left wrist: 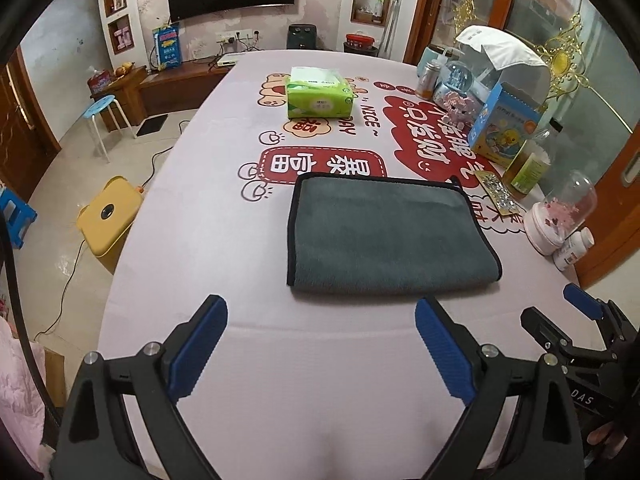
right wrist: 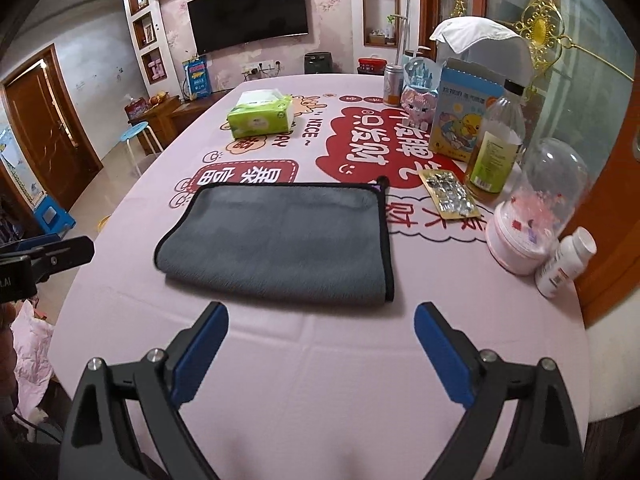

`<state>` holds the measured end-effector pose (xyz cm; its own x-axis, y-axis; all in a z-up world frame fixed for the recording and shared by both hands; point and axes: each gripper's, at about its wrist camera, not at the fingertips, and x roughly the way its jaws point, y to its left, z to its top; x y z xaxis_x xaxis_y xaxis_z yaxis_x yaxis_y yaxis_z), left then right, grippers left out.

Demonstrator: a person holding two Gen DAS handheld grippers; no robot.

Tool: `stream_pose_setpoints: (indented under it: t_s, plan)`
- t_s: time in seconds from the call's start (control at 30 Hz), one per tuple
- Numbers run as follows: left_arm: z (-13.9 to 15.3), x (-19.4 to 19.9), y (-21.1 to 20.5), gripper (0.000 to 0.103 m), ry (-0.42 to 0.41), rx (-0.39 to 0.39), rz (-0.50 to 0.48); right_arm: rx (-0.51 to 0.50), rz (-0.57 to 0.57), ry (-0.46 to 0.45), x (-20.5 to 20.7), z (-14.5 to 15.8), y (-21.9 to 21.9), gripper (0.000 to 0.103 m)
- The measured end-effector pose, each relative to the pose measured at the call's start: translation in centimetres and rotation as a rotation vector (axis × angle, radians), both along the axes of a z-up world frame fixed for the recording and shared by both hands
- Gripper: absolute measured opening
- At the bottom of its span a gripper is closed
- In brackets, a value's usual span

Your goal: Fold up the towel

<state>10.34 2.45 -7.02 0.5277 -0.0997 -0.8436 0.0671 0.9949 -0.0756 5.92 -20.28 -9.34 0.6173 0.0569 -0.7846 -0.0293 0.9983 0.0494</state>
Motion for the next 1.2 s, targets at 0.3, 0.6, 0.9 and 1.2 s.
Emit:
stream_pose_setpoints:
  t_s: [0.3, 0.6, 0.9, 1.2]
  plan:
    - [2.5, -4.2, 0.9, 0.095, -0.041, 0.016, 0.006, 0.037, -0.011, 0.015, -3.9, 2.4, 0.6, 0.095]
    - [6.2, -7.1, 1.2, 0.095, -0.101, 0.023, 0.02, 0.066, -0.003, 0.025, -6.9, 5.9, 1.2, 0.095]
    - [7.6, -9.6, 0.6, 0.095, -0.122, 0.032, 0.048, 0.09, -0.002, 0.027, -9.4, 8.5, 1.8, 0.095]
    - [7.6, -11.5, -1.3, 0.095, -0.16, 0.071, 0.03, 0.046, -0.019, -0.002, -11.0, 9.0, 3.5, 0.095]
